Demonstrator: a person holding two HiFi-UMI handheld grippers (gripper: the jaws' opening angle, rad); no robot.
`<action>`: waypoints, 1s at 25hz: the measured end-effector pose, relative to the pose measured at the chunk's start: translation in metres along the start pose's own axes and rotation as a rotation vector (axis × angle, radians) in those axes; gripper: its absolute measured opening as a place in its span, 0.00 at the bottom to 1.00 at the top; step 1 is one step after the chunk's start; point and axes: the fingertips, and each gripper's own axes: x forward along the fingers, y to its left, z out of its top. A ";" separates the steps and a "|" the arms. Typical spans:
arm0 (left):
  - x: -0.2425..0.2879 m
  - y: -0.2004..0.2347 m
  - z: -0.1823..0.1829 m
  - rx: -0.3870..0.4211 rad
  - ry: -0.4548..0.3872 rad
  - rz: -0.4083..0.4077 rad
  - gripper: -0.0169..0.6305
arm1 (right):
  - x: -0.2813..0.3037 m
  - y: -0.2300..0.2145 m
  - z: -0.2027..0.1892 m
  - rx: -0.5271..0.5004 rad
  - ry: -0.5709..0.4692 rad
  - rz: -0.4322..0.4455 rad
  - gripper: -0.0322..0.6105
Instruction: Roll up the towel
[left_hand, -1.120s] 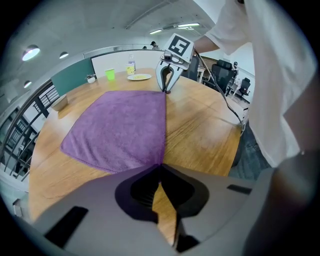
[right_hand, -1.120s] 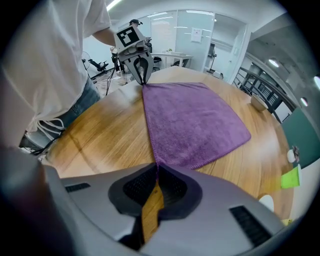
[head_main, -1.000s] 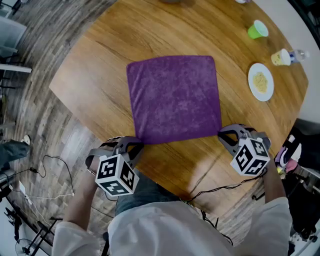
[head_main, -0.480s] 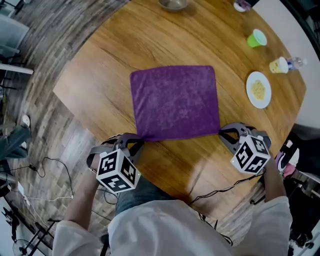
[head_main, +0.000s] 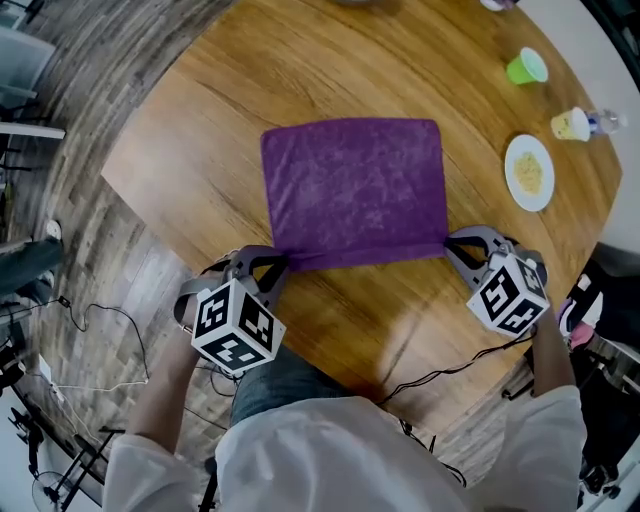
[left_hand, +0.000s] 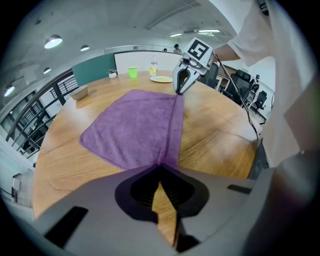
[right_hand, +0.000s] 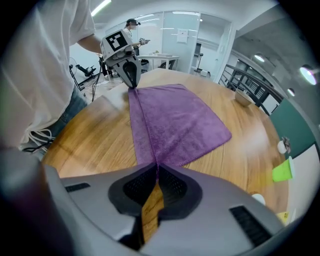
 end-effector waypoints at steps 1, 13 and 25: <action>0.001 0.001 0.000 -0.001 -0.002 0.004 0.06 | 0.000 -0.002 0.000 0.007 -0.005 -0.010 0.08; -0.009 0.019 0.001 -0.101 -0.096 0.085 0.25 | -0.009 -0.019 0.000 0.080 -0.053 -0.131 0.18; -0.005 -0.025 0.000 0.170 -0.002 0.061 0.14 | -0.006 0.030 -0.001 -0.082 0.007 -0.028 0.16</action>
